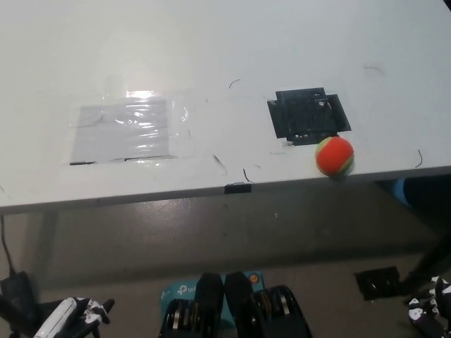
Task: The robot uses right hand to squeeze a small tennis ball placed on the black area of the table
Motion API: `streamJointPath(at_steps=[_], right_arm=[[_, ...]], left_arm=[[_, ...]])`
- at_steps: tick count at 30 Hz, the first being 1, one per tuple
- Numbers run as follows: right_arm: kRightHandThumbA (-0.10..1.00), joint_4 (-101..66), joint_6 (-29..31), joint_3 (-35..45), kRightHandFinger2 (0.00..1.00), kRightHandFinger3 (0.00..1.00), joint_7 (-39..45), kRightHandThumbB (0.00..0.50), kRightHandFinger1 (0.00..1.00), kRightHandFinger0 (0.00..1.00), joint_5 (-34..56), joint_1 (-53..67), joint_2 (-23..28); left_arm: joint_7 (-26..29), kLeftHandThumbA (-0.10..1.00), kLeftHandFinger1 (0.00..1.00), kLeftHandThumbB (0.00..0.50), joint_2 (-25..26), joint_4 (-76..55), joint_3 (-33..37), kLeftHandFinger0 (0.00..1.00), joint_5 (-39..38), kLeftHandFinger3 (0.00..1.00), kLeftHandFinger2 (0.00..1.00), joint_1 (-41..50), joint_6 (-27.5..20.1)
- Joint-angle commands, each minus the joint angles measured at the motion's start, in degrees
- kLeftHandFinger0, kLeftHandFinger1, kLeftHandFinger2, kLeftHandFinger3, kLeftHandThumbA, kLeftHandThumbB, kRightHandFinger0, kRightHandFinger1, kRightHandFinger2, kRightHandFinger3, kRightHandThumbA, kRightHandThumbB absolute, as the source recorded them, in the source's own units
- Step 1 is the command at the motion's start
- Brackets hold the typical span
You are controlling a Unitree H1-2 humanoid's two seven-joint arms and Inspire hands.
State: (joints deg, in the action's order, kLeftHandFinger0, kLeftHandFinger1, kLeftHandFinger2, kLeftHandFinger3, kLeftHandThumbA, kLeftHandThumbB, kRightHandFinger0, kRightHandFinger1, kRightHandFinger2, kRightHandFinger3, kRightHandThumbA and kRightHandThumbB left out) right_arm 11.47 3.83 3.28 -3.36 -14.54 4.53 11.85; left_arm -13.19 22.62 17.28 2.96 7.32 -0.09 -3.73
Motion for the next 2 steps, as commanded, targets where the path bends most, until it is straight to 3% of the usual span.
streamJointPath(at_steps=[1, 2], right_arm=[[0.16, -0.4, 2.7, -0.8, 0.38, 0.76, -1.7, 0.129, 0.23, 0.21, -2.3, -0.5, 1.4], [0.16, -0.4, 2.7, -0.8, 0.38, 0.76, -1.7, 0.129, 0.23, 0.21, -2.3, -0.5, 1.4]], left_arm=[[0.0, 0.72, 0.06, 0.46, 0.9, -1.6, -0.8, 0.06, -0.5, 0.32, 0.24, -0.7, 0.6], [0.0, 0.72, 0.06, 0.461, 0.9, -1.6, -0.7, 0.06, -0.5, 0.32, 0.24, -0.8, 0.6]])
